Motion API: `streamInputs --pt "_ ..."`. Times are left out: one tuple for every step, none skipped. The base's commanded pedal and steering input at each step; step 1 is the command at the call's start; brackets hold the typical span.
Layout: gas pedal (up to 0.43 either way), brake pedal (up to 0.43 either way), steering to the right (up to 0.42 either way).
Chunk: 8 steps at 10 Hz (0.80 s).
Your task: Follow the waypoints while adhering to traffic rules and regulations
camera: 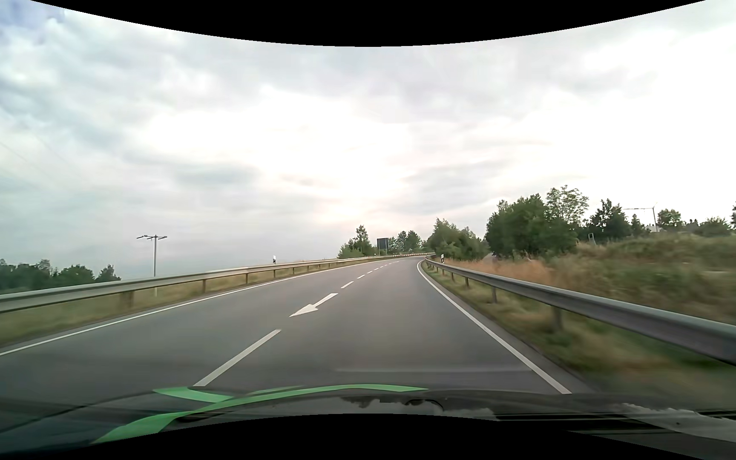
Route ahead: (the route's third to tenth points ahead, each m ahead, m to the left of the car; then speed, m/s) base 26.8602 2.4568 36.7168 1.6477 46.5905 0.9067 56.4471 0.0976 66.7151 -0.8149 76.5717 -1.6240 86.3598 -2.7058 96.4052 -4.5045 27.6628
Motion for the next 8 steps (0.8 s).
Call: streamInputs --pt "0.370 0.000 0.011" --pt "0.358 0.000 0.012" --pt "0.358 0.000 0.012" --pt "0.358 0.000 0.011" --pt "0.358 0.000 0.012" --pt "0.370 0.000 0.012" --pt "0.378 0.000 0.012" --pt "0.378 0.000 0.012"
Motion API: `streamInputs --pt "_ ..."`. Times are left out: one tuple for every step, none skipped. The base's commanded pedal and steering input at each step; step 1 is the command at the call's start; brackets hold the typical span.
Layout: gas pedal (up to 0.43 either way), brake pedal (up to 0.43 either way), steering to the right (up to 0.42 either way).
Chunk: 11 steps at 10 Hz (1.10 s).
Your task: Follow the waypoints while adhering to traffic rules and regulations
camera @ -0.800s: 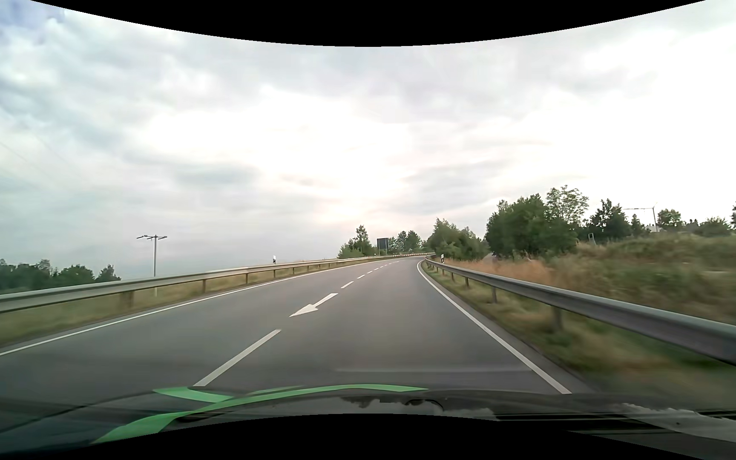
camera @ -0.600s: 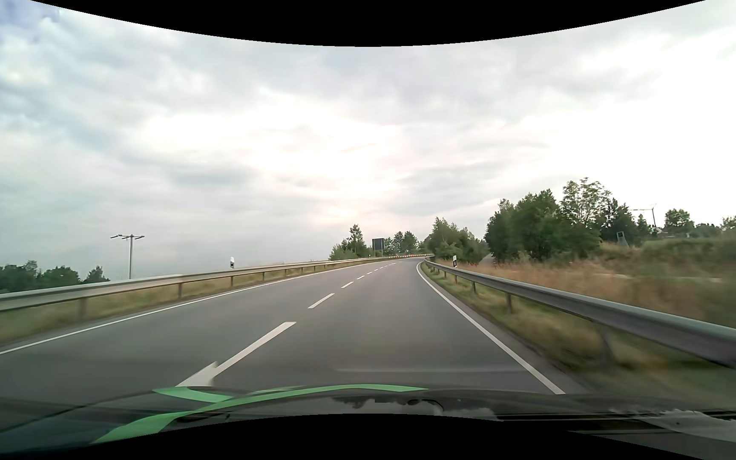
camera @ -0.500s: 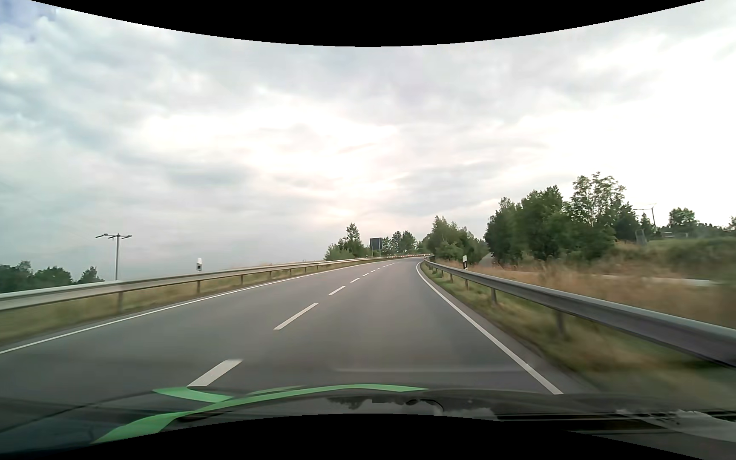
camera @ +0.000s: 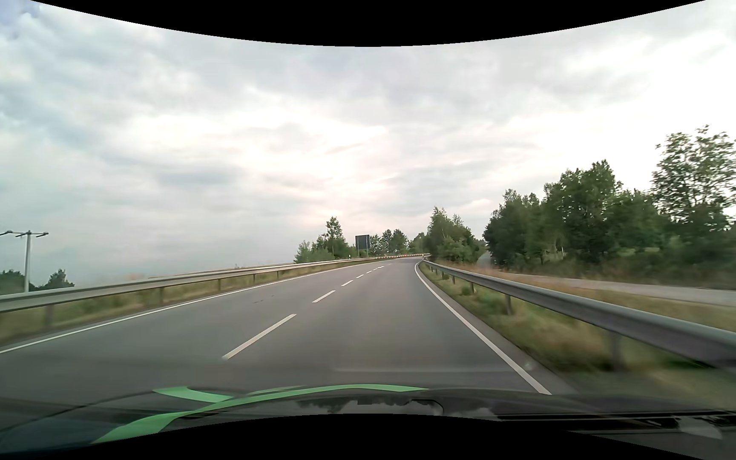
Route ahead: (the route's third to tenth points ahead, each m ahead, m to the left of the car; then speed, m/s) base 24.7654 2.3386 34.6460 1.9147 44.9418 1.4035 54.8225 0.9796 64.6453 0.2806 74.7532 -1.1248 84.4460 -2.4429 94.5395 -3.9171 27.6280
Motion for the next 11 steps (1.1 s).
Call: streamInputs --pt "0.378 0.000 0.011" --pt "0.378 0.000 0.010" --pt "0.378 0.000 0.010" --pt "0.378 0.000 0.010" --pt "0.390 0.000 0.009" --pt "0.390 0.000 0.009" --pt "0.398 0.000 0.009" --pt "0.409 0.000 0.010" --pt "0.409 0.000 0.009" --pt "0.409 0.000 0.010" --pt "0.409 0.000 0.009"
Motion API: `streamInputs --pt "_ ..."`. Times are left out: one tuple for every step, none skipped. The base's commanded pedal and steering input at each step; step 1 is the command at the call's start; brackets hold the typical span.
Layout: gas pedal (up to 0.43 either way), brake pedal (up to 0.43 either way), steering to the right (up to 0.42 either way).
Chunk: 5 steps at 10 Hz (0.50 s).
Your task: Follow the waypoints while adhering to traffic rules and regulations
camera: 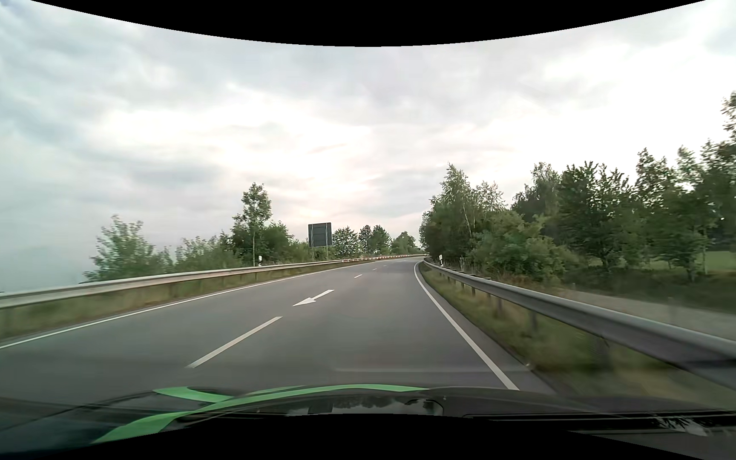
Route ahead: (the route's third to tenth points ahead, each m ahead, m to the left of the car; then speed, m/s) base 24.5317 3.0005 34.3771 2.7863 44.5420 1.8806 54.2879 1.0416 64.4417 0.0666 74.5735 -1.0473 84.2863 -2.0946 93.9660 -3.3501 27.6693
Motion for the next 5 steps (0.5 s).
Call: streamInputs --pt "0.409 0.000 0.009" --pt "0.421 0.000 0.009" --pt "0.421 0.000 0.010" --pt "0.409 0.000 0.010" --pt "0.409 0.000 0.010"
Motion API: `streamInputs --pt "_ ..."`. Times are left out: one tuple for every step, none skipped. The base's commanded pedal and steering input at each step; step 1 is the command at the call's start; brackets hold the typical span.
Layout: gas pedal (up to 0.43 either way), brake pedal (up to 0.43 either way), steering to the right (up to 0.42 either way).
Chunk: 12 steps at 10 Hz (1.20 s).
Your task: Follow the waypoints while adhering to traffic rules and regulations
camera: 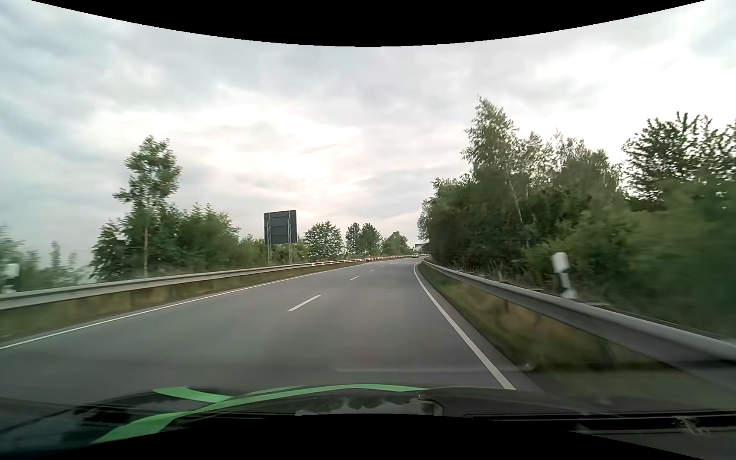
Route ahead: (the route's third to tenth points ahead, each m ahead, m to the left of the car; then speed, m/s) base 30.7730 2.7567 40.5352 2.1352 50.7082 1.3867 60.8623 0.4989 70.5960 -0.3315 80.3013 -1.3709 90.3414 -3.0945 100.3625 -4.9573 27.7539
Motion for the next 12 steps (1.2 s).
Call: streamInputs --pt "0.378 0.000 0.010" --pt "0.370 0.000 0.010" --pt "0.358 0.000 0.010" --pt "0.350 0.000 0.010" --pt "0.350 0.000 0.010" --pt "0.350 0.000 0.009" --pt "0.358 0.000 0.007" --pt "0.370 0.000 0.007" --pt "0.370 0.000 0.008" --pt "0.370 0.000 0.008" --pt "0.370 0.000 0.009" --pt "0.370 0.000 0.009"
